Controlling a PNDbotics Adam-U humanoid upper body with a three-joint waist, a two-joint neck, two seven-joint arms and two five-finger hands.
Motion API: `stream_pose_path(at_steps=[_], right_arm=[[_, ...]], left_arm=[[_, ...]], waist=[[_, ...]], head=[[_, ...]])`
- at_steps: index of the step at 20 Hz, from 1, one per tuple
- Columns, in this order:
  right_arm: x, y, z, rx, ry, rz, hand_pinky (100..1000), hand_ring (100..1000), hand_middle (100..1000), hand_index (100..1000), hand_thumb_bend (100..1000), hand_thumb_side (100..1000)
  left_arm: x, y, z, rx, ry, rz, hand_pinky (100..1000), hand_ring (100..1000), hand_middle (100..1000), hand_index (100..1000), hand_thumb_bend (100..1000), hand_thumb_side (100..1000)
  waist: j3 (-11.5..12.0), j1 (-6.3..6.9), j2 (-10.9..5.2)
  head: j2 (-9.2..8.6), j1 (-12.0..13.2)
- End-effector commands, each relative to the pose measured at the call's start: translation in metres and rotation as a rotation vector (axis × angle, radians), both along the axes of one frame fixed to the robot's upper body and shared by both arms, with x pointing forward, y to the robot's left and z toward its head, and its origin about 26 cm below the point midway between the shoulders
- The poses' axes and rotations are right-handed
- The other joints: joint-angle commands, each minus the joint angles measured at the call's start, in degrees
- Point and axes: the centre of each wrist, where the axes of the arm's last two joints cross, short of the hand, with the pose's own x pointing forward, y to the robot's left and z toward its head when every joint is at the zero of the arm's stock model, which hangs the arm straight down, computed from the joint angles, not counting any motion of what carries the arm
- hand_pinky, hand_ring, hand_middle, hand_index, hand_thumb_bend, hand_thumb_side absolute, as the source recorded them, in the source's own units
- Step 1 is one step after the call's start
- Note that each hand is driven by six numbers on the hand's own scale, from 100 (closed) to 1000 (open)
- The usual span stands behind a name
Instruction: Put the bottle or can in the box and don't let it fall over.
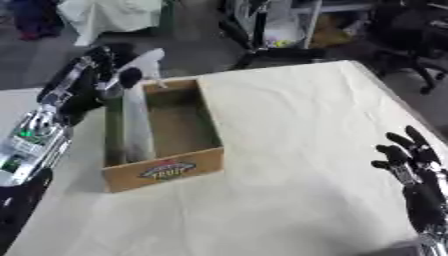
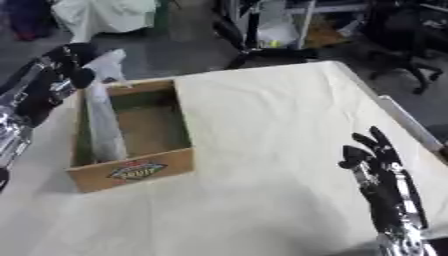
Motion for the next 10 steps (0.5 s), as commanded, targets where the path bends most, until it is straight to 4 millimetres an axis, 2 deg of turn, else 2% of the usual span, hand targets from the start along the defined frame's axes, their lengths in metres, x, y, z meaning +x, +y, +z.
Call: stream_pose_path(at_steps=[1,6,10], right_arm=[[0.0,-0.005,0.006,-0.018,-0.018,-0.013,655,788,834,1000,564,516],[-0.002,-0.008,0.005,-0.019,-0.015,-0.027,655,787,832,1000,563,514],[-0.003,-0.009,0.005,-0.016,-0.014,-0.033,654,787,832,1000,563,513]], left_arm=[[-0.011,0.026,0.023,0.05,-0.102,0.098,794,869,794,885,757,691],[-0.035,0.066,0.017,0.047,-0.131,0.239,778,847,773,880,726,685],[-0.059,0.087,0.009,-0.015,-0.158,0.337,766,841,767,872,675,691]], waist=[[0.4,0.03,-1.13],[2.2,-0.02,-1.19],[3.9,-0.21,-1.0]], head=[[0.19,-0.5],[0.22,-0.9],[0.16,-0.9]])
